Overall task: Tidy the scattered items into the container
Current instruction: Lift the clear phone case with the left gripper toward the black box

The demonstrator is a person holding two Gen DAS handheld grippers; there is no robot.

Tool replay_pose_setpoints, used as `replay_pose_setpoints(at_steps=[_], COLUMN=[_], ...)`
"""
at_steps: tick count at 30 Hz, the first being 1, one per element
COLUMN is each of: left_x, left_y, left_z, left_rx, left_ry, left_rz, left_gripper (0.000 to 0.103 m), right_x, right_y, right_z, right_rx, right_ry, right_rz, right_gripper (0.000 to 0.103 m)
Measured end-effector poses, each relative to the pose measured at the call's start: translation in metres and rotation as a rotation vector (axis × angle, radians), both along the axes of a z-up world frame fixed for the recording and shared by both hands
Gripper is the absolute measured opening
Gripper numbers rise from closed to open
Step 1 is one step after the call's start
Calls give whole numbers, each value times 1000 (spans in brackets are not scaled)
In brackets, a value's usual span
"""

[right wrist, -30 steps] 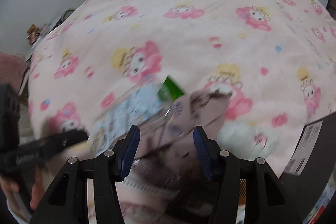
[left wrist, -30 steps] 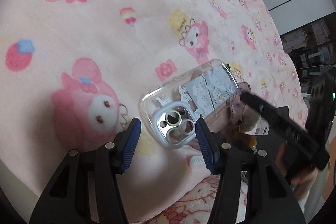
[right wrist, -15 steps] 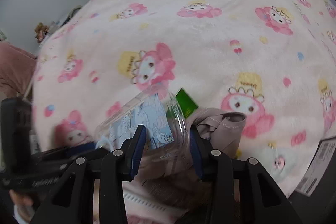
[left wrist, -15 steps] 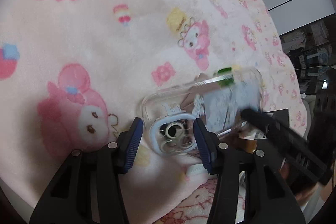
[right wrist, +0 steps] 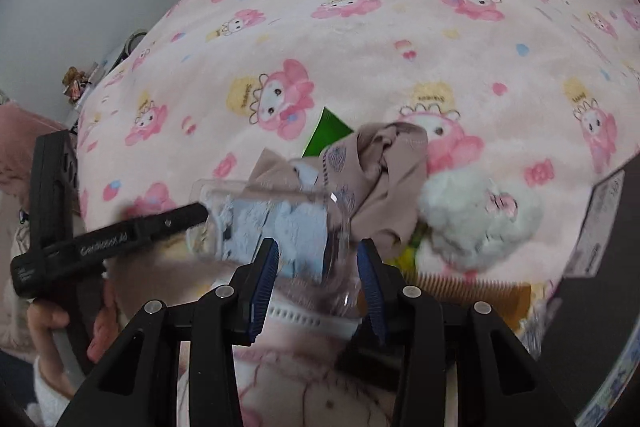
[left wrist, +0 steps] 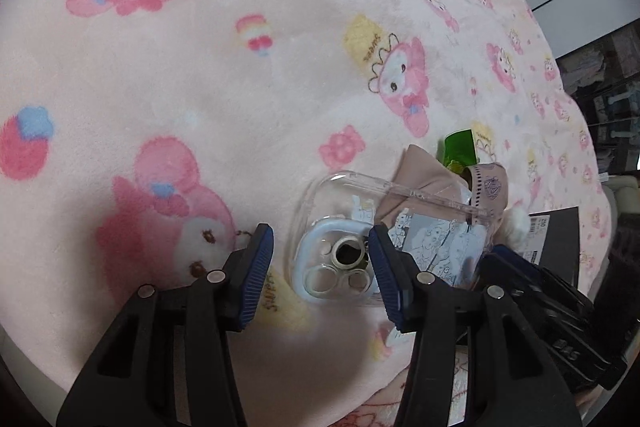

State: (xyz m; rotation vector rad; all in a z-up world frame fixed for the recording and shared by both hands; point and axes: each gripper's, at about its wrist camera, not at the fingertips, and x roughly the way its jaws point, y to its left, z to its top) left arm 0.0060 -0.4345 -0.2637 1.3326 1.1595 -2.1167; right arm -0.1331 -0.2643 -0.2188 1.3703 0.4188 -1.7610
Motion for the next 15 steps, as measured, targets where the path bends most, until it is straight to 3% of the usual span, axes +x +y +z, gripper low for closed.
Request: replay_pose_setpoints(at_steps=[2,5,10,15], left_x=[-4,-6,1,-2], left_y=[4,12,28,64], left_z=[2,7,35,78], left_rx=[-4,-5,20,-59], left_ry=[-7,-15,58,86], left_rz=[-24,-50,-67,-165], left_gripper=[51,59,59,59], right_x=[-1,7,14,21], right_y=[-8,-9,14,53], right_z=[-17,-17,11,45], right_rx=[47,31,-28,-68], right_ry=[-37,-49,-26,17], right_rz=[18,39,17,-56], right_gripper=[37,37,37,37])
